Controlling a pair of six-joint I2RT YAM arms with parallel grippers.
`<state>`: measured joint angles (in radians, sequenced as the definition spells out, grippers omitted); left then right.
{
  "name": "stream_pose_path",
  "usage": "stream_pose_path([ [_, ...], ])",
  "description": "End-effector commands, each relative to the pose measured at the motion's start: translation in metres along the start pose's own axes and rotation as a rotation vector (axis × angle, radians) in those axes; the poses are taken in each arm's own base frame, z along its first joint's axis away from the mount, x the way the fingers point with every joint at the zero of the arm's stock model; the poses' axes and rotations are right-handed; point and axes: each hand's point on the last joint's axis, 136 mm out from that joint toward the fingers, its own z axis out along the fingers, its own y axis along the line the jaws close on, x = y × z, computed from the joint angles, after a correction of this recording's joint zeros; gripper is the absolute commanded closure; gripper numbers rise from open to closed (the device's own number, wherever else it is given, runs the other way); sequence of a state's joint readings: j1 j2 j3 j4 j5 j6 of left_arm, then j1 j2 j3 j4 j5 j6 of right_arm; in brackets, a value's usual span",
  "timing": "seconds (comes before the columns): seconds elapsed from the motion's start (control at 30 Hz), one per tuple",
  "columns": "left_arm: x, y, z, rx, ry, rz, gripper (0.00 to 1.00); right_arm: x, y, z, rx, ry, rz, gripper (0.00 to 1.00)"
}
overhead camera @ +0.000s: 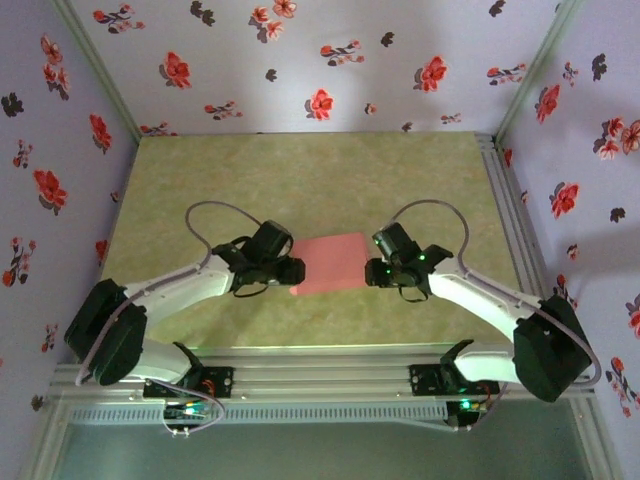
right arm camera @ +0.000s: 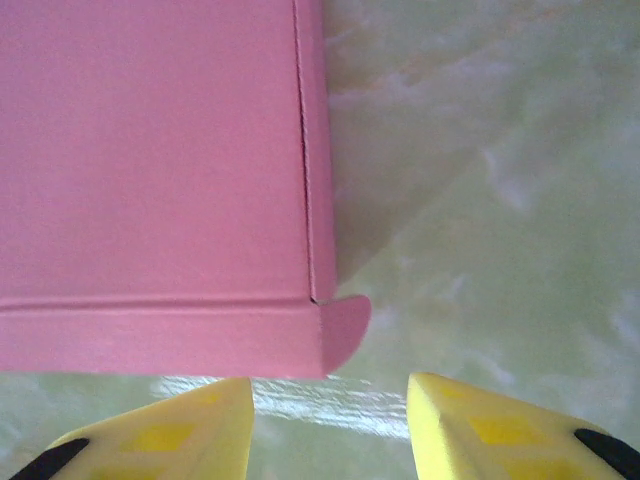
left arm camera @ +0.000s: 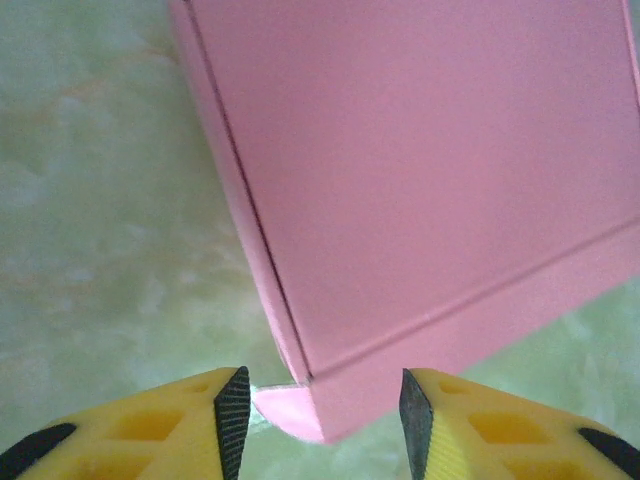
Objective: Fold the paper box
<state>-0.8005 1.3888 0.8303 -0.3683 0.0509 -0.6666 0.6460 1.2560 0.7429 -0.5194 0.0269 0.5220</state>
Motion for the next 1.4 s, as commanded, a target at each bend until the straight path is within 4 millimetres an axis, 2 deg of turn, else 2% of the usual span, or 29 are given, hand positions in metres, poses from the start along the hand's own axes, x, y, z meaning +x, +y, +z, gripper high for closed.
stream_pose_path([
  [0.0,0.029,0.005,0.001,-0.036,0.068,0.106,0.52,0.025,-0.016,0.003,0.051,0.072,-0.047,0.54],
  [0.17,0.042,0.007,0.010,-0.029,0.059,0.068,0.46,0.027,-0.006,0.011,-0.011,0.065,-0.015,0.55],
  [0.3,0.038,0.002,0.019,0.017,0.009,0.018,0.44,0.019,0.006,0.021,-0.070,0.045,0.027,0.55],
  [0.47,0.029,-0.009,0.019,0.071,-0.025,-0.025,0.42,0.007,0.020,0.025,-0.137,0.016,0.062,0.51],
  [0.67,0.013,0.002,0.019,0.097,-0.089,-0.109,0.39,-0.004,0.020,0.032,-0.144,0.002,0.084,0.45],
  [0.83,0.006,-0.004,0.027,0.150,-0.091,-0.133,0.39,-0.012,0.022,0.039,-0.174,-0.007,0.097,0.41],
  [1.1,0.003,-0.014,0.034,0.192,-0.074,-0.136,0.39,-0.019,0.038,0.042,-0.268,-0.004,0.081,0.40],
  [1.37,-0.003,-0.022,0.035,0.224,-0.077,-0.115,0.40,-0.020,0.037,0.041,-0.262,-0.013,0.053,0.40],
])
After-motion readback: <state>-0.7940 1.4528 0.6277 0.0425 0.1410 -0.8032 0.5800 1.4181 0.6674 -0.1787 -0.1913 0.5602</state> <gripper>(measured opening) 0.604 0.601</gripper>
